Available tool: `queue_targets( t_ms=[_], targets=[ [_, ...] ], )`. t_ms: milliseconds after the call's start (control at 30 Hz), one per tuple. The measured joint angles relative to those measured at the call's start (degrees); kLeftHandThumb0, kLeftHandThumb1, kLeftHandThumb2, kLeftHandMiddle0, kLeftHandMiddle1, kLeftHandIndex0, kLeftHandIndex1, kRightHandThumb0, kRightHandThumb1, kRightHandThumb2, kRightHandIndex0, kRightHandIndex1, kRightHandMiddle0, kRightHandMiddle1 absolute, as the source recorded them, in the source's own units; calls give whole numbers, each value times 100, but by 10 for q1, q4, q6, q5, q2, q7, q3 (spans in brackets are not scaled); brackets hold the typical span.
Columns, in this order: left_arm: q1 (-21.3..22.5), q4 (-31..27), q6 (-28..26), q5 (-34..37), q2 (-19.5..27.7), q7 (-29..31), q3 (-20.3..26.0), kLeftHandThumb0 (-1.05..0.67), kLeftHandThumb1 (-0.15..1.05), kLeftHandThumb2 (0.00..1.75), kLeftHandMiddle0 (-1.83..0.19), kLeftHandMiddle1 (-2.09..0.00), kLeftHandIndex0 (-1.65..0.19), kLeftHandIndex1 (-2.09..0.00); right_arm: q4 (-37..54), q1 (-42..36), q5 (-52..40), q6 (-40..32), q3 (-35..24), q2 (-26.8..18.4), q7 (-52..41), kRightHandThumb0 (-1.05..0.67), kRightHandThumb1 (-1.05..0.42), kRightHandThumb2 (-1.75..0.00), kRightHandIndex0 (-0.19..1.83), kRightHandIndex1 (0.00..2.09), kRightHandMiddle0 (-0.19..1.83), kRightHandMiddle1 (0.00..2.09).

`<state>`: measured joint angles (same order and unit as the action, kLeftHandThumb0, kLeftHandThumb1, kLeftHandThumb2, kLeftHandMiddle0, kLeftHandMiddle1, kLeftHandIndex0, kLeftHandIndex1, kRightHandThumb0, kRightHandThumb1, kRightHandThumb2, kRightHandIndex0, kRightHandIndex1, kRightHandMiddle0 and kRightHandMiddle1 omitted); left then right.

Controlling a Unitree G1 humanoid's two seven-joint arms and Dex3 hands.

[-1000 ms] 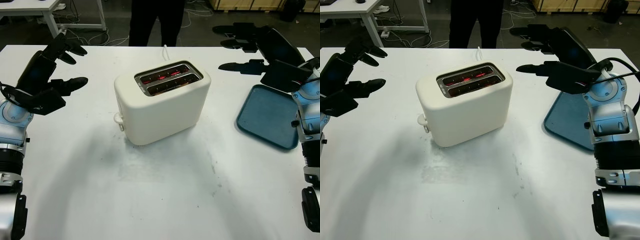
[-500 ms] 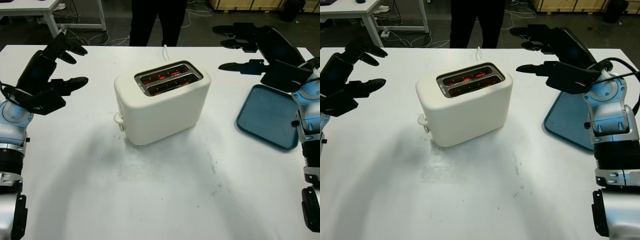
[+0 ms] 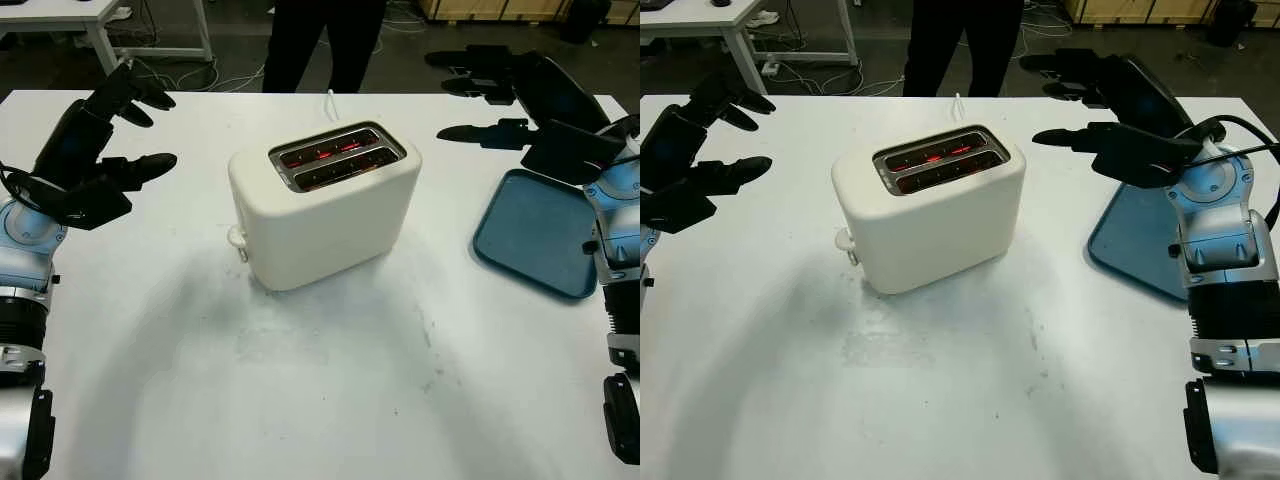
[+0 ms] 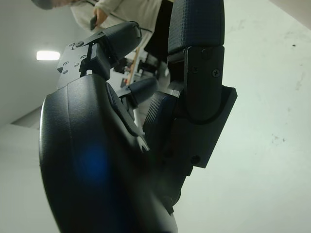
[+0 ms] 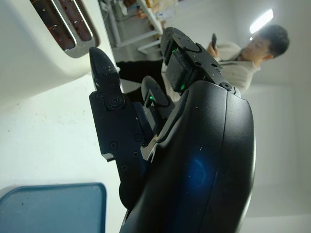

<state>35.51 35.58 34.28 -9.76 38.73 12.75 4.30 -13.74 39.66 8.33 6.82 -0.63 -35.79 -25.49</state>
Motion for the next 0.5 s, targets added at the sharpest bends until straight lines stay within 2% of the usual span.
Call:
queue_targets(
  t_ms=[167, 500],
  targets=[
    [0, 0, 0, 0, 0, 0, 0, -105, 92, 46, 0, -155, 0, -136, 0, 0, 0, 0, 0, 0, 0, -29, -84, 0, 62, 4, 51, 0],
    [0, 0, 0, 0, 0, 0, 0, -105, 92, 47, 0, -154, 0, -135, 3, 0, 1, 0, 0, 0, 0, -30, -83, 0, 59, 2, 51, 0]
  ],
)
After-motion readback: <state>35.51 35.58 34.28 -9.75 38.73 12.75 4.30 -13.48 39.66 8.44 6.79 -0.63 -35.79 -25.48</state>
